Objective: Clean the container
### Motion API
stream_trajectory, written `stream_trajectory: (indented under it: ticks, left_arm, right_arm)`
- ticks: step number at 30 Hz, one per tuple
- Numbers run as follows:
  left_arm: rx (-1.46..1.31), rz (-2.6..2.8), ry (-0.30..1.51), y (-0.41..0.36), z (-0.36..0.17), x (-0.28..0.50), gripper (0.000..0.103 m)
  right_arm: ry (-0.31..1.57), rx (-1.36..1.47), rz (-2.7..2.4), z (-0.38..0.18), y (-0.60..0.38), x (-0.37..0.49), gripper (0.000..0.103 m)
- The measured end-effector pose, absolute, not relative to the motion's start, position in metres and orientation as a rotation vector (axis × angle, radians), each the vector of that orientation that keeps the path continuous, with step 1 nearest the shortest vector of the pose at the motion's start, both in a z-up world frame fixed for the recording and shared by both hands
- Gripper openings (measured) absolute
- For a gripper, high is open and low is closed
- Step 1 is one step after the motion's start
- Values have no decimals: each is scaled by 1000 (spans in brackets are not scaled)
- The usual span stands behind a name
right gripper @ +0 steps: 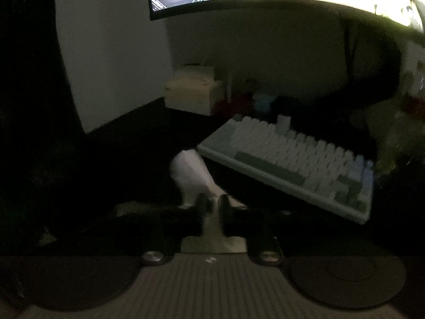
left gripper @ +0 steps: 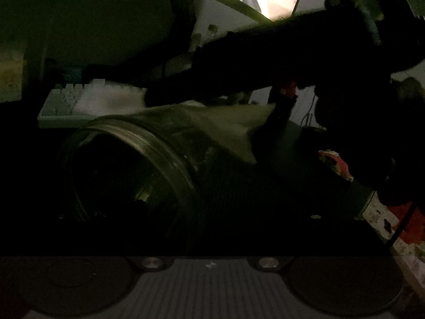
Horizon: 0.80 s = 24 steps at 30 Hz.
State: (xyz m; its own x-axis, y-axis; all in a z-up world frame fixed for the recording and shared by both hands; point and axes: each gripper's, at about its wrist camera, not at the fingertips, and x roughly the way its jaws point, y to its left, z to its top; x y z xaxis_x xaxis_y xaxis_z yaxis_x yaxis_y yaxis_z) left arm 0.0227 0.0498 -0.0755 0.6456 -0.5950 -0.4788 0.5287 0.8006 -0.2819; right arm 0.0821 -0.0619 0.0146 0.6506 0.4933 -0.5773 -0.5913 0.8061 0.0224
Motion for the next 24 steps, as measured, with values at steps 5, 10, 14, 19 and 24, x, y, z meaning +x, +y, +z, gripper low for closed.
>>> stream_trajectory:
  ticks: [5, 10, 14, 19, 24]
  left_arm:
    - [-99, -704, 588, 76, -79, 40, 103]
    - [-81, -719, 583, 86, -81, 40, 103]
    - [-83, -719, 584, 88, -81, 39, 103]
    - [-86, -714, 590, 89, -82, 38, 103]
    - [-86, -702, 595, 92, -82, 36, 103]
  right_arm:
    - [617, -181, 542, 16, -67, 83, 10]
    - [651, -148, 674, 23, -44, 61, 10]
    - [649, -176, 695, 24, -38, 55, 10]
    - [672, -168, 501, 18, -65, 79, 10]
    - [684, -149, 438, 16, -73, 87, 10]
